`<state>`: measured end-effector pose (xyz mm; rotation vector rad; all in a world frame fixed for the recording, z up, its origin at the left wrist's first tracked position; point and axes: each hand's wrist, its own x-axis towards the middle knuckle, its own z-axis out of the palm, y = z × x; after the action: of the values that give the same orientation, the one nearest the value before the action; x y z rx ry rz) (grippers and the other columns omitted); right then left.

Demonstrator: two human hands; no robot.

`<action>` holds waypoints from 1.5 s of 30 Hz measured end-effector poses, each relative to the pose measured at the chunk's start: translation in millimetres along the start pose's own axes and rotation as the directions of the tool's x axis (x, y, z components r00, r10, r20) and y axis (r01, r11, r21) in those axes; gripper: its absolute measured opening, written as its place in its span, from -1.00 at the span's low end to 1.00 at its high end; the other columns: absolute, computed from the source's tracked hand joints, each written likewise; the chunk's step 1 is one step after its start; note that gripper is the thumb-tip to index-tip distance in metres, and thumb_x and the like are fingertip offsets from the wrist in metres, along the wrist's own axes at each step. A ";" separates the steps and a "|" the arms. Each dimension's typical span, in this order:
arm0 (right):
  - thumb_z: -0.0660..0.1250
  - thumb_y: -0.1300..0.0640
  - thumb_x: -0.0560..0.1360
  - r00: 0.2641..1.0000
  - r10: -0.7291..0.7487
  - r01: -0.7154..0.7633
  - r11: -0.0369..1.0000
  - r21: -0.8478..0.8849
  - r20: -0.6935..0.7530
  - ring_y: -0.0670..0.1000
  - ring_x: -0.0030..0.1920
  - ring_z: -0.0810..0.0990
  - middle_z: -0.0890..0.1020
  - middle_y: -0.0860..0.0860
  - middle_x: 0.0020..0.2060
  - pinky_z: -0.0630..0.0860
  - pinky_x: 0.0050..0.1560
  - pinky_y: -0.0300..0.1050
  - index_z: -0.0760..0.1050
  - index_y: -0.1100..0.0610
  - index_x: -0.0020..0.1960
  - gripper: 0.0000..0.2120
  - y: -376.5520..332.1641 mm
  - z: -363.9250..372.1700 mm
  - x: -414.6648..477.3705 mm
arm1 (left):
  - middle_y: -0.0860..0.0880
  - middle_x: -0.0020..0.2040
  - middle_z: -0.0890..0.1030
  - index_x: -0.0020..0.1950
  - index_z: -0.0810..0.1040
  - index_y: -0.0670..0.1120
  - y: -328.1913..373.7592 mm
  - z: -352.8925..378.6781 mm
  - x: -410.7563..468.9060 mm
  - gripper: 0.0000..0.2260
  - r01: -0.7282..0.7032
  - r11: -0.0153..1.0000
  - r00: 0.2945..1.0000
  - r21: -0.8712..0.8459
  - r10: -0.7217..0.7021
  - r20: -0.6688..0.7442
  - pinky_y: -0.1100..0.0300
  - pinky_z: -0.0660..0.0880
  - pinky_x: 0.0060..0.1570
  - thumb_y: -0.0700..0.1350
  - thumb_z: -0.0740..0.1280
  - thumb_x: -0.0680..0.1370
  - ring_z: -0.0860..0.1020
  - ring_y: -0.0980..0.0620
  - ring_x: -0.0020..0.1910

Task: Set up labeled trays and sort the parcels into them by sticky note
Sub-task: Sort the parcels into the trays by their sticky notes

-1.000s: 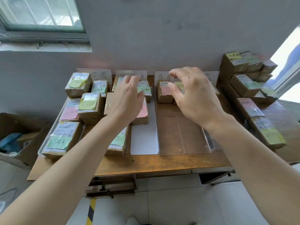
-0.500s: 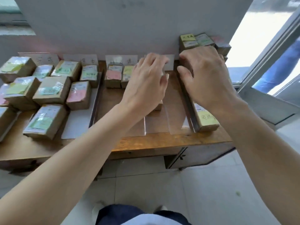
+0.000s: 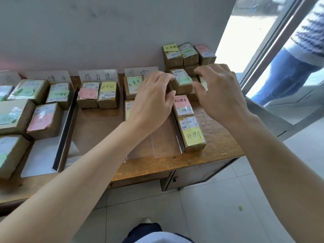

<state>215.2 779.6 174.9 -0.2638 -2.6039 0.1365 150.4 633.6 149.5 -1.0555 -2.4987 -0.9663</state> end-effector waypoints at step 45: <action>0.22 0.12 0.57 0.716 -0.251 0.035 0.945 0.326 0.652 0.13 0.18 0.51 0.53 0.11 0.21 0.47 0.12 -0.01 0.43 0.15 0.33 -0.66 252.9 179.3 67.2 | -0.08 0.21 0.50 0.35 0.22 -0.16 34.0 288.4 6.9 -0.29 0.948 0.289 0.221 0.135 -0.900 0.375 0.09 0.45 0.03 0.03 0.51 0.36 0.50 -0.06 0.15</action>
<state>108.5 1032.4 15.8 0.1429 -3.2696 0.6806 174.7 847.3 -45.7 0.6000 -3.4564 -1.2363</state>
